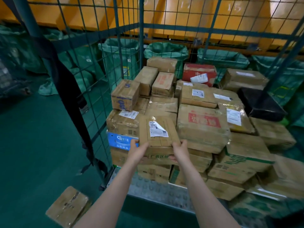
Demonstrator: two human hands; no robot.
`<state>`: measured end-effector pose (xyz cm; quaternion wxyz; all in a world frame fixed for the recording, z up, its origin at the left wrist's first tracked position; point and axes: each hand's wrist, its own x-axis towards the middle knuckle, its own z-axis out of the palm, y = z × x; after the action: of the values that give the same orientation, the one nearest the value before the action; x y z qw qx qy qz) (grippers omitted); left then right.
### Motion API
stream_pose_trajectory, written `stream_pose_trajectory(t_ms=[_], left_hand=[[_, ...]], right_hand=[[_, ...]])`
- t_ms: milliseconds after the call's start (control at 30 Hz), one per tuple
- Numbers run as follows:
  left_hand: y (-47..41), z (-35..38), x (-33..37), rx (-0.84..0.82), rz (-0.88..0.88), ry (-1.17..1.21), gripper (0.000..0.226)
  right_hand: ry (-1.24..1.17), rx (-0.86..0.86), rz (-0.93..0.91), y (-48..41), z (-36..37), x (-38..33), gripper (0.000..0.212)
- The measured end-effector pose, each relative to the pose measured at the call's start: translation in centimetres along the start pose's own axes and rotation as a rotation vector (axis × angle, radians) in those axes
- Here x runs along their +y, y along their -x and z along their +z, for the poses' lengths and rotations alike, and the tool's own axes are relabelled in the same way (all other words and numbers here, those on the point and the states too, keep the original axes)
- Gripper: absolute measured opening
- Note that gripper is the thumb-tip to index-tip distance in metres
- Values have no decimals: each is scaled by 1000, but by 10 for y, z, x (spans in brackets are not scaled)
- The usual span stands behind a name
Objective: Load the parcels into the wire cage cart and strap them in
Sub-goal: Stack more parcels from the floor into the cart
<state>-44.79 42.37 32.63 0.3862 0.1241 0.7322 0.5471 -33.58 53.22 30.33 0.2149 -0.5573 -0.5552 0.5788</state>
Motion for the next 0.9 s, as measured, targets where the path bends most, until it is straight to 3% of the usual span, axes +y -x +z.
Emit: stream_pose_trajectory(t_ms=[133, 267, 400, 600, 667, 767, 900], left_hand=[[-32, 0, 25, -5, 46, -4, 29], [-79, -4, 46, -19, 86, -10, 31], [-124, -9, 64, -50, 76, -18, 43], [-189, -16, 83, -110, 47, -32, 65], [-204, -16, 83, -122, 27, -18, 66], [-224, -17, 83, -131, -31, 37, 63], [-253, -13, 86, -105, -75, 80, 78]], right_hand=[[-48, 29, -39, -23, 13, -21, 18], [-54, 74, -37, -58, 34, -43, 31], [-81, 119, -24, -93, 58, -57, 30], [-110, 171, 3, -136, 94, -78, 33], [-85, 175, 20, -147, 105, -80, 28], [-69, 186, 24, -162, 117, -83, 39], [-52, 175, 12, -183, 127, -92, 32]])
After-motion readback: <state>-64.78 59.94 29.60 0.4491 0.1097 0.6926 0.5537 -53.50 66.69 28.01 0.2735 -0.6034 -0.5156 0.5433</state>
